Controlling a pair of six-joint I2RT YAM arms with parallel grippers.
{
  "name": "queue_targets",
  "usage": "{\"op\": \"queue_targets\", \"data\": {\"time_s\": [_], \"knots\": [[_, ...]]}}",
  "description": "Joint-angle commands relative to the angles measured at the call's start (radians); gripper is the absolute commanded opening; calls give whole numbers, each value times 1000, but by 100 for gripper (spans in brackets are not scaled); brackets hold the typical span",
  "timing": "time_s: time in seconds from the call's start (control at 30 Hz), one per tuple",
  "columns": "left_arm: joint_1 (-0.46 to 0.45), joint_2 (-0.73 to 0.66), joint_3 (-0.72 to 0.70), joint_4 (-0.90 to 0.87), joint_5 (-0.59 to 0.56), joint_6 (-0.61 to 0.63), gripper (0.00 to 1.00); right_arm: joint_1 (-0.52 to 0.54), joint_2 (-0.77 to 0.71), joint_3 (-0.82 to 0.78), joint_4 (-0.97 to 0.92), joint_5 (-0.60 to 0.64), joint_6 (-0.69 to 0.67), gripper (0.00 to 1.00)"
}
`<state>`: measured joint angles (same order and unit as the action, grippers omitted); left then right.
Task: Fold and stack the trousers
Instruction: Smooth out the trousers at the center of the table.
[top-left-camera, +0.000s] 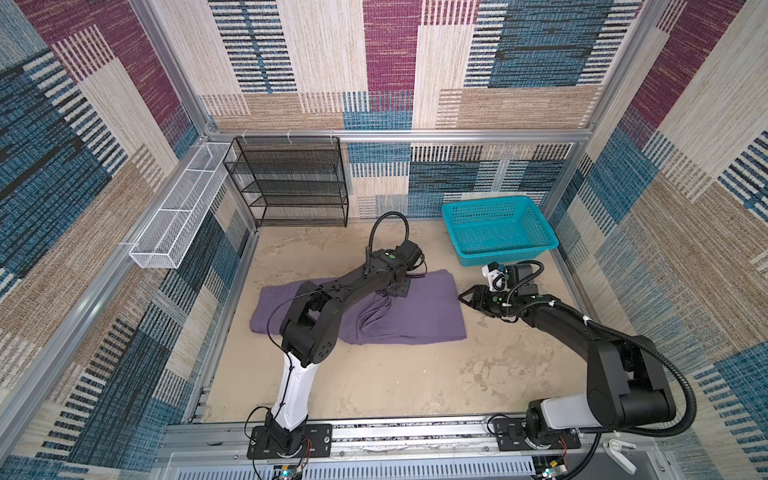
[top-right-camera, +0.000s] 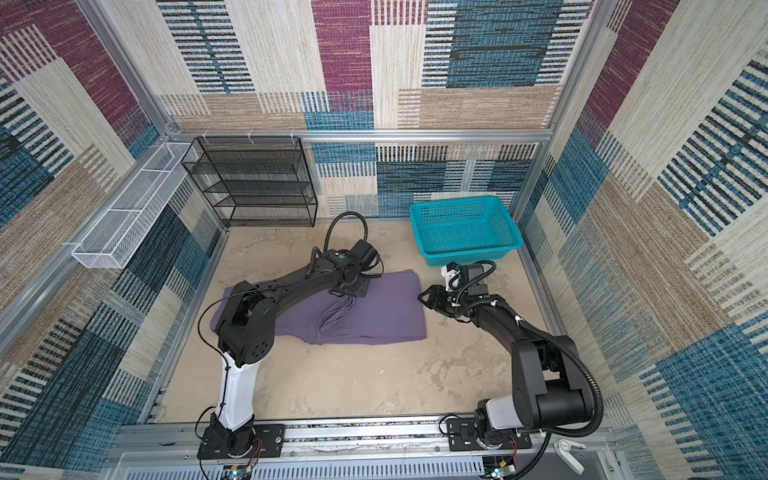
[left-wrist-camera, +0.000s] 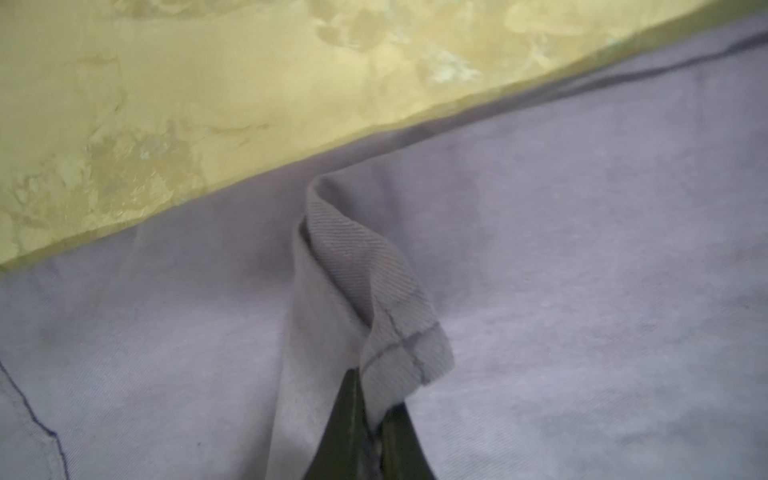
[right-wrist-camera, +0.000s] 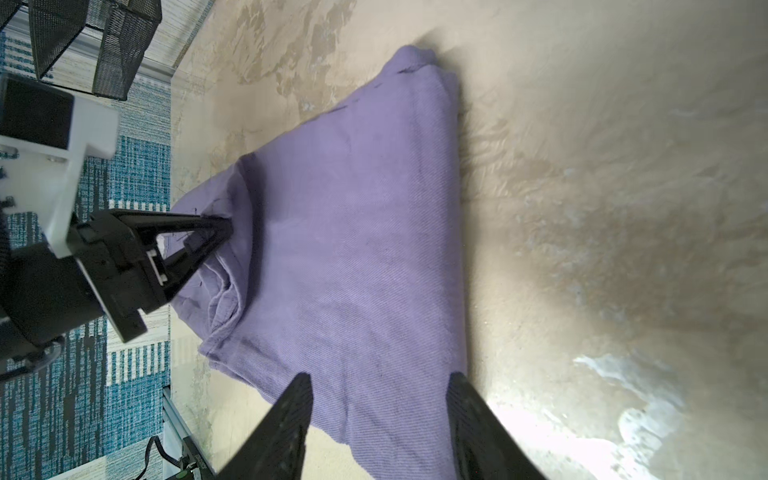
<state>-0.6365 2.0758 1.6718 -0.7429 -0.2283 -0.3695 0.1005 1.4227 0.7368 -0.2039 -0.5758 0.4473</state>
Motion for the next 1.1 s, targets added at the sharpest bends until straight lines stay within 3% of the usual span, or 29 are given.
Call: {"op": "queue_targets", "data": {"time_s": [0.0,0.13,0.2,0.37,0.5,0.57,0.6,0.63,0.67,0.7,0.73,0.87,1.07], "knots": [[68,-41,-55,52,131,-32,14,1,8,5,26,4,1,55],[168,-71,-119,79,166,-55,29,1,18,3,22,7,-5,55],[217,-80,-140,86,173,-71,43,1,18,0,23,7,-6,55],[326,-126,-159,114,184,-99,66,1,25,-10,26,4,-11,56],[351,-176,-152,110,189,-103,69,1,33,-18,25,10,-22,57],[347,-207,-166,111,242,-120,62,0,45,-17,20,26,-30,58],[344,-218,-177,115,272,-133,52,1,52,-14,16,40,-35,59],[334,-233,-199,134,311,-147,30,1,60,-7,13,50,-39,59],[320,-245,-224,162,352,-159,17,1,69,-4,15,54,-42,59],[307,-253,-244,187,384,-171,5,1,79,-1,21,53,-43,58],[290,-259,-267,222,418,-184,0,1,90,6,25,54,-42,57],[236,-227,-308,315,496,-224,0,2,140,39,40,47,-45,56],[222,-168,-343,320,480,-248,0,8,223,96,55,59,-85,68]]}}
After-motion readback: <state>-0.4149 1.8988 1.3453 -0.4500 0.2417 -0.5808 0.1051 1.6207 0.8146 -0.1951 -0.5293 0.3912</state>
